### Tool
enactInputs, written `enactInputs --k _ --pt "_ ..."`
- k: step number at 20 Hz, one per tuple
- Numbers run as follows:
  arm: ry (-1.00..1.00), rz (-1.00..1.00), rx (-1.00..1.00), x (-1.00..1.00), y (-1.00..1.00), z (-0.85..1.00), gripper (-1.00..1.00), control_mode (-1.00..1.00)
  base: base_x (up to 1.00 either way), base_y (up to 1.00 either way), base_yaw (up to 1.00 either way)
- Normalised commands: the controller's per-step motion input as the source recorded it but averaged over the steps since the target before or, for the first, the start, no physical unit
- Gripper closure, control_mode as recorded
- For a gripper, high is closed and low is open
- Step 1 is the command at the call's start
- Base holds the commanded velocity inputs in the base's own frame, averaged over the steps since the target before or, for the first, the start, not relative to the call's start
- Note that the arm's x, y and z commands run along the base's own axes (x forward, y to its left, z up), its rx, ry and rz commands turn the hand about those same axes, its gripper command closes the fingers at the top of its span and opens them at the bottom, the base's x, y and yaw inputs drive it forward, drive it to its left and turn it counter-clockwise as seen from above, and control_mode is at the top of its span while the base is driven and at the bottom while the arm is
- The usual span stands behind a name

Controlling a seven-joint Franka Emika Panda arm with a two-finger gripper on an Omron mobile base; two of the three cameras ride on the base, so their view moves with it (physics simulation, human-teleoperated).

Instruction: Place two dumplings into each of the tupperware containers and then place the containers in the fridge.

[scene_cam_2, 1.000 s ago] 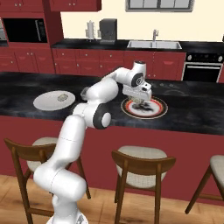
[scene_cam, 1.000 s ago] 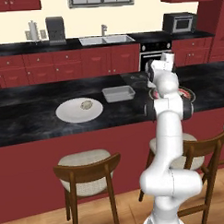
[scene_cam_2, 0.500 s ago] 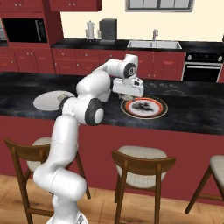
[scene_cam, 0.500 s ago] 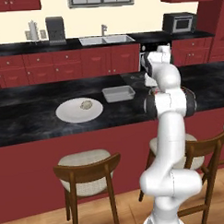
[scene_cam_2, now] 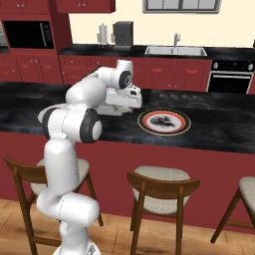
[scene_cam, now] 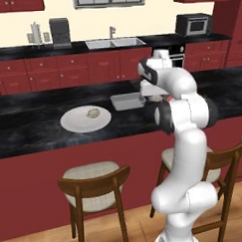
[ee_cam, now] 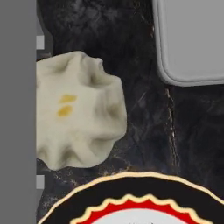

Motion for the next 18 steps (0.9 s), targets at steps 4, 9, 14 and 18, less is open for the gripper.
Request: enactInputs --k 4,9,14,18 --pt "-0.07 0.11 0.03 0.15 0.55 0.0 1.0 -1.0 0.0 0.0 0.0" --pt "-0.08 0.07 0.08 0.36 0.33 0.07 1.0 -1.0 0.0 0.0 0.0" --pt "-0.2 0.02 0.05 0.43 0.23 0.19 1.0 -1.0 0.0 0.0 0.0" --pt "-0.11 0.01 0.01 0.22 0.05 0.0 1.0 -1.0 0.0 0.0 0.0"
